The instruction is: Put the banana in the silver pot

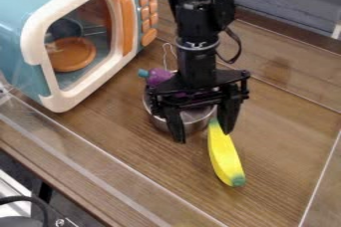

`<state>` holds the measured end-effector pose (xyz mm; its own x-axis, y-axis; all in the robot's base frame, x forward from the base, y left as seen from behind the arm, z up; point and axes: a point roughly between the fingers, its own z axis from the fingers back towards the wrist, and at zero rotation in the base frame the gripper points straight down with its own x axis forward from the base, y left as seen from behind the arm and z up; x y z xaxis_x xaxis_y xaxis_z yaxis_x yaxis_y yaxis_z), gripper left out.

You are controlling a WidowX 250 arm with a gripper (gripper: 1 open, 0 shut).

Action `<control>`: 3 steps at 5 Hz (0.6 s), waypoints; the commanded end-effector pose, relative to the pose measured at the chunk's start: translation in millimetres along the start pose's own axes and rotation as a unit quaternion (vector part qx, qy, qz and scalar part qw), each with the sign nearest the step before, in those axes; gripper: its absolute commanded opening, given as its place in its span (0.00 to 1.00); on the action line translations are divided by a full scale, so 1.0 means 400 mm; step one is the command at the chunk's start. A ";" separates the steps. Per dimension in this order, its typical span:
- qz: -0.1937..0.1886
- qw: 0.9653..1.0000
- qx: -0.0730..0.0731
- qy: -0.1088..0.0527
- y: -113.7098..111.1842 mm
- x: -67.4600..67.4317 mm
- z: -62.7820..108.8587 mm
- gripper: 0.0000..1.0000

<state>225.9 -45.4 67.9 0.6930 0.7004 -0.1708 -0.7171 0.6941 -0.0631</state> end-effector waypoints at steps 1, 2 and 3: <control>-0.002 1.000 -0.022 -0.014 -0.013 -0.004 0.022 1.00; 0.001 1.000 -0.024 -0.013 -0.017 -0.006 0.016 1.00; 0.004 1.000 -0.026 -0.013 -0.020 -0.007 0.010 1.00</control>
<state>226.9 -50.0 65.1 0.6780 0.7165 -0.1641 -0.7332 0.6750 -0.0826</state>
